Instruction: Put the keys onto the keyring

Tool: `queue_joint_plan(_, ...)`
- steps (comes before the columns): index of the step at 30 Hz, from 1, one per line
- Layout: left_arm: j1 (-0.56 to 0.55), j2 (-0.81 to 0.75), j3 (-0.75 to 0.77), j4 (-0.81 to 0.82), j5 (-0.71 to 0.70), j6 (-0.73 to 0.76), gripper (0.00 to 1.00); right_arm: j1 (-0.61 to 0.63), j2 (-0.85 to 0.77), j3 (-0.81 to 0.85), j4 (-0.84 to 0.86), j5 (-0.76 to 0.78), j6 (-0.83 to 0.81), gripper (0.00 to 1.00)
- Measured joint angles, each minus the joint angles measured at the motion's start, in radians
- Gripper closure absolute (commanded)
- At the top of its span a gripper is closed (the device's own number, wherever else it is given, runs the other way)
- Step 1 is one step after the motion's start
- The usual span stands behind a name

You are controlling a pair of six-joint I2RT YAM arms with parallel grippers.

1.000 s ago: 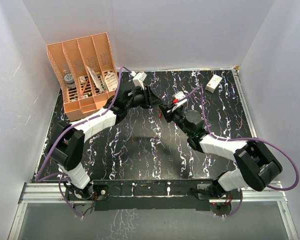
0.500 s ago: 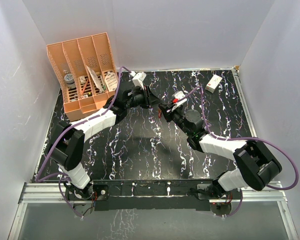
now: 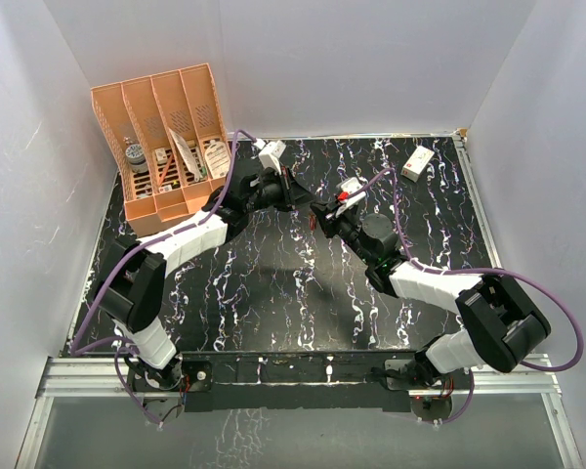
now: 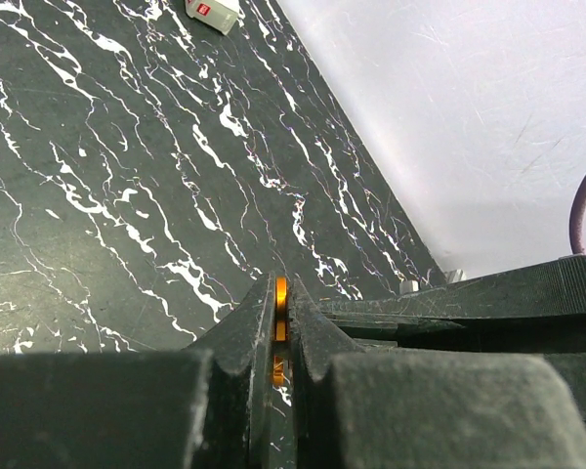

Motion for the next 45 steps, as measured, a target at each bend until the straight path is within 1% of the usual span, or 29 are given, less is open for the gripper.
queue_joint_plan(2, 0.000, 0.005, 0.002, 0.002, 0.001, -0.001, 1.00, 0.000, 0.001, 0.000, -0.003, 0.002, 0.000, 1.00)
queue_joint_plan(3, 0.000, 0.008, 0.002, 0.002, 0.001, -0.003, 1.00, 0.000, 0.002, 0.000, -0.005, 0.003, 0.000, 0.98)
queue_joint_plan(5, 0.000, 0.010, 0.002, 0.000, 0.000, -0.003, 1.00, 0.000, 0.004, 0.002, -0.010, 0.003, 0.000, 0.89)
queue_joint_plan(7, 0.000, 0.010, 0.002, 0.001, -0.001, -0.003, 1.00, 0.000, 0.005, 0.005, -0.018, 0.003, 0.001, 0.83)
queue_joint_plan(9, 0.000, 0.010, 0.002, 0.002, -0.005, -0.003, 1.00, 0.000, 0.005, 0.010, -0.025, -0.002, 0.002, 0.70)
queue_joint_plan(11, 0.000, 0.010, 0.002, 0.002, -0.011, -0.002, 1.00, 0.000, 0.005, 0.011, -0.026, -0.005, 0.004, 0.62)
queue_joint_plan(15, 0.000, 0.010, 0.002, -0.002, -0.015, -0.002, 1.00, 0.002, 0.005, 0.011, -0.032, -0.008, 0.005, 0.60)
queue_joint_plan(17, 0.000, 0.010, 0.002, -0.003, -0.017, 0.001, 1.00, 0.003, 0.002, 0.011, -0.035, -0.006, 0.005, 0.53)
queue_joint_plan(19, 0.000, 0.010, 0.002, -0.006, -0.019, 0.002, 1.00, 0.003, -0.008, 0.011, -0.043, 0.000, 0.008, 0.50)
queue_joint_plan(22, 0.000, 0.010, 0.002, -0.010, -0.021, 0.003, 1.00, 0.003, -0.044, 0.011, -0.056, 0.007, 0.013, 0.40)
queue_joint_plan(24, 0.000, 0.010, 0.002, -0.015, -0.024, 0.007, 1.00, 0.003, -0.082, 0.011, -0.064, 0.016, 0.019, 0.35)
queue_joint_plan(26, 0.000, 0.010, 0.002, -0.024, -0.029, 0.012, 1.00, 0.003, -0.124, 0.011, -0.082, 0.037, 0.027, 0.28)
queue_joint_plan(29, 0.000, 0.010, 0.002, -0.036, -0.039, 0.023, 1.00, 0.005, -0.188, 0.015, -0.140, 0.109, 0.044, 0.20)
queue_joint_plan(32, 0.001, 0.010, 0.002, -0.052, -0.049, 0.039, 1.00, 0.005, -0.232, 0.027, -0.223, 0.227, 0.077, 0.17)
queue_joint_plan(36, 0.008, 0.003, 0.001, -0.068, -0.065, 0.075, 1.00, 0.004, -0.263, 0.036, -0.364, 0.442, 0.167, 0.16)
queue_joint_plan(38, 0.013, -0.021, -0.019, -0.060, -0.080, 0.104, 1.00, 0.001, -0.269, 0.037, -0.426, 0.519, 0.200, 0.16)
queue_joint_plan(41, 0.022, -0.100, -0.109, 0.004, -0.098, 0.146, 1.00, -0.002, -0.272, 0.037, -0.485, 0.577, 0.238, 0.16)
queue_joint_plan(45, 0.037, -0.232, -0.274, 0.162, -0.102, 0.199, 1.00, -0.002, -0.288, 0.037, -0.517, 0.602, 0.259, 0.16)
